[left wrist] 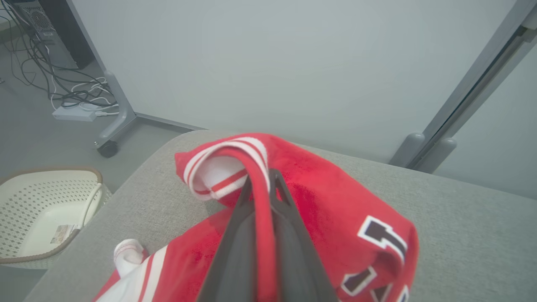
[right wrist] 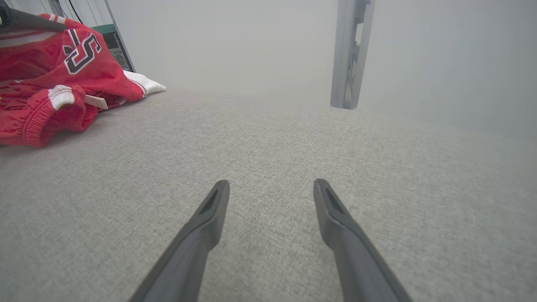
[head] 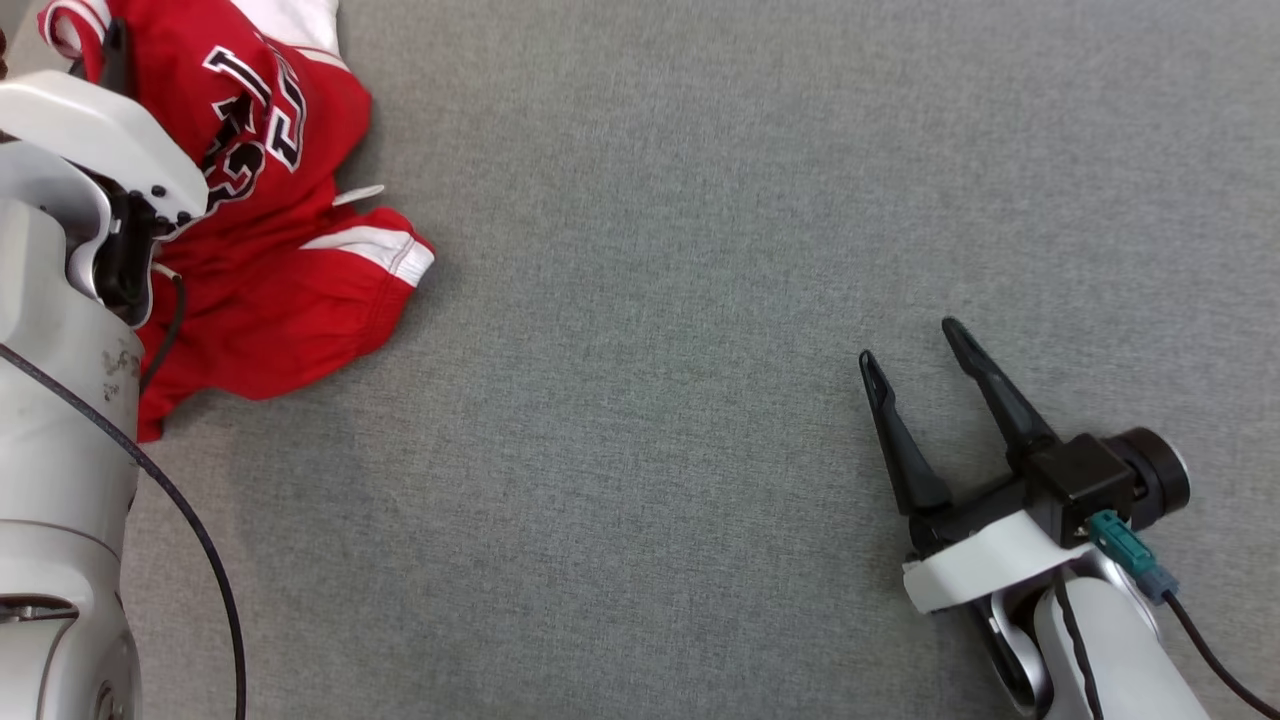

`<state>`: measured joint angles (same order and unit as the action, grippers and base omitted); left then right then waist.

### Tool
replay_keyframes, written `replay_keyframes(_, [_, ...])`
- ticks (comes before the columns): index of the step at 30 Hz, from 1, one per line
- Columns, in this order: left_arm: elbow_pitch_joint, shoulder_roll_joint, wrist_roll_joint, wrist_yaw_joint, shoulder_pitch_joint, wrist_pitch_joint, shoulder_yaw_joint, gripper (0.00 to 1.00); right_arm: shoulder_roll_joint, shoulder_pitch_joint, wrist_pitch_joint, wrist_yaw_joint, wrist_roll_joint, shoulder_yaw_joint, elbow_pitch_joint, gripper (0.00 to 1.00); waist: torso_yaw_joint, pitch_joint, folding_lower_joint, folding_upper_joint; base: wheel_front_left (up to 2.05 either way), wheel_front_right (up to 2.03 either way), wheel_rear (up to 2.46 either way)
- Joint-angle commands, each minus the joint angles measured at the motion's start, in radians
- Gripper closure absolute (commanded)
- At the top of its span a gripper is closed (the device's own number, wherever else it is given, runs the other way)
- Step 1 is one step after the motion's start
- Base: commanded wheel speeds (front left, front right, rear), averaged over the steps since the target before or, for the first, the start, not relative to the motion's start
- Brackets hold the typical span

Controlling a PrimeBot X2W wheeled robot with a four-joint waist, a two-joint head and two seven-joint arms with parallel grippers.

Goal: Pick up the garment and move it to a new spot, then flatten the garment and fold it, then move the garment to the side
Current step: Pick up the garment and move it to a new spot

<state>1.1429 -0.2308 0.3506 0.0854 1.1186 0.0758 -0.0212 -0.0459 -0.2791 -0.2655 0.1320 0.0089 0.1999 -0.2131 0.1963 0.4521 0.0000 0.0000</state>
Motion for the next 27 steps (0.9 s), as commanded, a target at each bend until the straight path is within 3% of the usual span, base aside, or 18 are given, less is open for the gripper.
replay_keyframes(1, [-0.016, -0.008, -0.008, 0.008, 0.025, 0.024, -0.009, 1.0, -0.009, 0.018, 0.002, -0.002, 0.011, -0.002, -0.009, 0.0, -0.01, -0.034, 0.0, 0.0, 0.0, 0.0, 0.0])
replay_keyframes(13, [-0.15, 0.011, -0.012, 0.039, 0.044, 0.081, -0.076, 1.0, -0.008, 0.08, 0.002, -0.002, 0.091, 0.031, -0.008, 0.0, -0.082, -0.193, 0.0, 0.0, 0.0, 0.0, 0.0])
replay_keyframes(24, [-0.378, 0.048, 0.045, 0.046, 0.002, -0.046, -0.201, 1.0, -0.007, 0.131, 0.002, -0.002, 0.154, 0.059, 0.003, 0.0, -0.241, -0.314, 0.0, 0.0, 0.0, 0.0, 0.0])
replay_keyframes(27, [-0.443, 0.034, 0.072, 0.045, -0.014, -0.091, -0.229, 1.0, -0.008, 0.136, 0.002, -0.002, 0.159, 0.064, 0.009, 0.0, -0.299, -0.327, 0.0, 0.0, 0.0, 0.0, 0.0])
